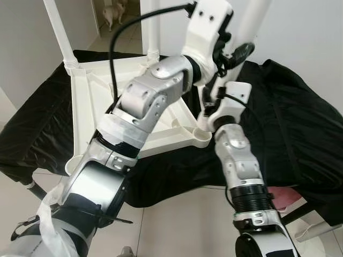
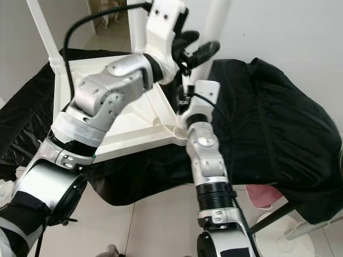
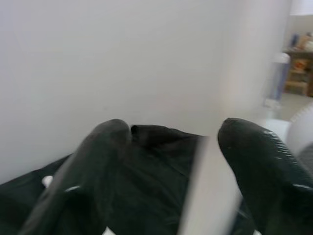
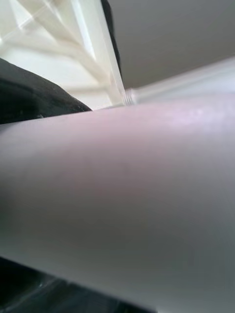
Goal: Building children table
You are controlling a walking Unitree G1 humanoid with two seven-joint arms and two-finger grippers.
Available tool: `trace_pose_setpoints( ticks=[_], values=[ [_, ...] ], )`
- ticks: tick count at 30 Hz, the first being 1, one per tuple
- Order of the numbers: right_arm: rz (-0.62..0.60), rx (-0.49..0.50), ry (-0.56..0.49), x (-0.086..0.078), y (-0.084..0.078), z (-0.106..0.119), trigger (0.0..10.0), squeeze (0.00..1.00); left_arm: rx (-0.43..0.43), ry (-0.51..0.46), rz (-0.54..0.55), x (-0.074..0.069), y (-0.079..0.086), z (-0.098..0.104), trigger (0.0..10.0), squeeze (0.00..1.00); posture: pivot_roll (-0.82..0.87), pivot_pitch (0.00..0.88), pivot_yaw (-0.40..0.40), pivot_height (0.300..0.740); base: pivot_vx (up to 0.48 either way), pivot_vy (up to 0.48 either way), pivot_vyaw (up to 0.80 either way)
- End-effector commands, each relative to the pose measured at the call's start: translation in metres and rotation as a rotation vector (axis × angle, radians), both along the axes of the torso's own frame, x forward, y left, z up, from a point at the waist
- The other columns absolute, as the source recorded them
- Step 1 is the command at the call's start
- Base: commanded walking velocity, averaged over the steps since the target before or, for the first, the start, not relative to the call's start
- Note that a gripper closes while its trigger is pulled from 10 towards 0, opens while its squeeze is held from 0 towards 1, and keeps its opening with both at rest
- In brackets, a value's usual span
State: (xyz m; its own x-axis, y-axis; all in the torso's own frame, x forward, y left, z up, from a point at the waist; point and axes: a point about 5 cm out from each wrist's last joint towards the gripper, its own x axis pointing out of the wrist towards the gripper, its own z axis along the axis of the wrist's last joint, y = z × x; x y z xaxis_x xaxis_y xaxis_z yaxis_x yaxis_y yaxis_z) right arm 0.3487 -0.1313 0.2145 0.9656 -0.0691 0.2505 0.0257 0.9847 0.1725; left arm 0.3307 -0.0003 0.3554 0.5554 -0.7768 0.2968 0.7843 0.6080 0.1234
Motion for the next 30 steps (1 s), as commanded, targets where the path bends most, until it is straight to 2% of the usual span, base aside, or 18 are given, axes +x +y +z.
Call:
trace_pose_setpoints(
  ticks=[1,2,9,15,17,18,19,27,28,30],
  values=[
    [0.008,0.004,0.009,0.002,0.001,-0.001,10.0,0.00,-0.037,-0.034,-0.032,-0.006,-0.001,0.008,10.0,0.69,0.02,0.001,-0.027,0.740,0.000,0.000,0.00],
    [0.011,0.003,0.011,0.003,0.001,-0.001,10.0,0.00,-0.061,-0.036,-0.055,-0.008,0.000,0.011,10.0,0.00,0.03,0.004,-0.035,0.740,0.000,0.000,0.00],
    [0.027,-0.005,0.021,0.007,0.002,-0.001,10.0,0.00,-0.146,-0.035,-0.072,-0.011,0.012,0.017,10.0,0.00,0.04,0.006,-0.070,0.740,0.000,0.000,0.00],
    [0.041,-0.027,0.019,0.009,-0.001,0.001,10.0,0.00,-0.149,-0.030,0.011,-0.002,0.030,0.008,10.0,0.00,0.05,0.007,-0.084,0.740,0.000,0.000,0.00],
    [0.042,-0.035,0.017,0.010,-0.004,0.001,10.0,0.00,-0.139,-0.023,0.037,0.001,0.035,0.002,10.0,0.00,0.06,0.008,-0.093,0.740,0.000,0.000,0.00],
    [0.038,-0.055,0.019,0.012,-0.012,0.001,10.0,0.00,-0.120,-0.001,0.084,0.004,0.044,-0.011,10.0,0.00,0.06,0.017,-0.100,0.740,0.000,0.000,0.00],
    [0.036,-0.060,0.019,0.012,-0.015,0.002,10.0,0.00,-0.111,0.007,0.101,0.004,0.047,-0.016,10.0,0.00,0.06,0.017,-0.100,0.740,0.000,0.000,0.00],
    [0.078,-0.108,0.010,0.012,-0.019,0.002,10.0,0.00,-0.083,0.060,0.147,-0.001,0.057,-0.037,10.0,0.00,0.07,0.035,-0.108,0.740,0.000,0.000,0.00],
    [0.090,-0.118,0.011,0.012,-0.020,0.001,10.0,0.00,-0.067,0.075,0.166,-0.003,0.060,-0.045,10.0,0.00,0.07,0.036,-0.110,0.740,0.000,0.000,0.00],
    [0.090,-0.118,0.011,0.012,-0.020,0.001,10.0,0.00,-0.067,0.075,0.166,-0.003,0.060,-0.045,10.0,0.00,0.07,0.036,-0.110,0.740,0.000,0.000,0.00]
  ],
)
